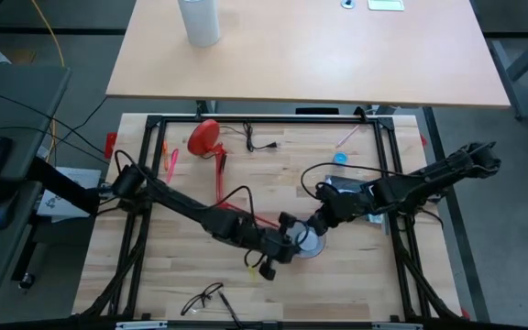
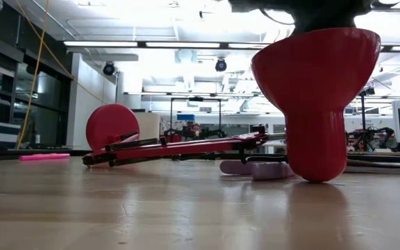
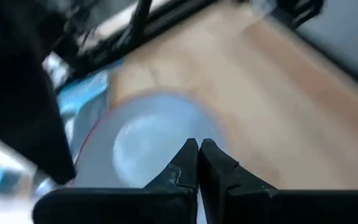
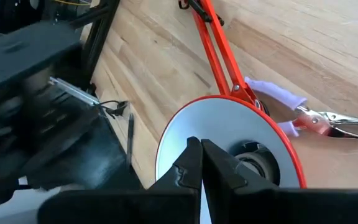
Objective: Screw lightbulb
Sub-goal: Insert the lightbulb into the desk lamp
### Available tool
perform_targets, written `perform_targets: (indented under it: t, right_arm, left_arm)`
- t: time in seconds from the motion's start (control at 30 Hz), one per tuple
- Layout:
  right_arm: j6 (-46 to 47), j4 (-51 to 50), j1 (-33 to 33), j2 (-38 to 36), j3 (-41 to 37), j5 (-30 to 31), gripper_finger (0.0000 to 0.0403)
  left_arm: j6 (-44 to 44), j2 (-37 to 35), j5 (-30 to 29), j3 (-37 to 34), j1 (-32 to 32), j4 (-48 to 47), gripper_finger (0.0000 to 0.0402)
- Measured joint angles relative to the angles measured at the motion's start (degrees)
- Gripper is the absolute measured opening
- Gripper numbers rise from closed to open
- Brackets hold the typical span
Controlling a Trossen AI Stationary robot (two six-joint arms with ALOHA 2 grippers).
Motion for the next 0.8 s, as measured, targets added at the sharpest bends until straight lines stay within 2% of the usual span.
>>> perform_targets:
  t: [0.2,0.47,0.6,0.8]
  right_arm:
    - [-0.74,-0.81,-0.07,0.02,0.02,-0.89,0.0000]
    - [-3.63,-3.22,0.72,-1.61,0.17,-6.39,0.0000]
    - [-4.52,-5.06,2.97,-3.65,1.10,-6.41,0.0000]
    - [-3.05,-8.81,7.11,-2.79,1.92,-5.92,0.0000]
  left_arm:
    - [-0.44,-0.12,-0.04,0.67,-0.46,1.80,0.0000]
    - [1.72,1.68,-0.51,1.01,0.83,2.09,0.0000]
    - [3.08,0.08,-5.07,1.16,0.83,2.21,0.0000]
    - [2.06,-4.48,-6.17,1.24,1.69,-2.11,0.0000]
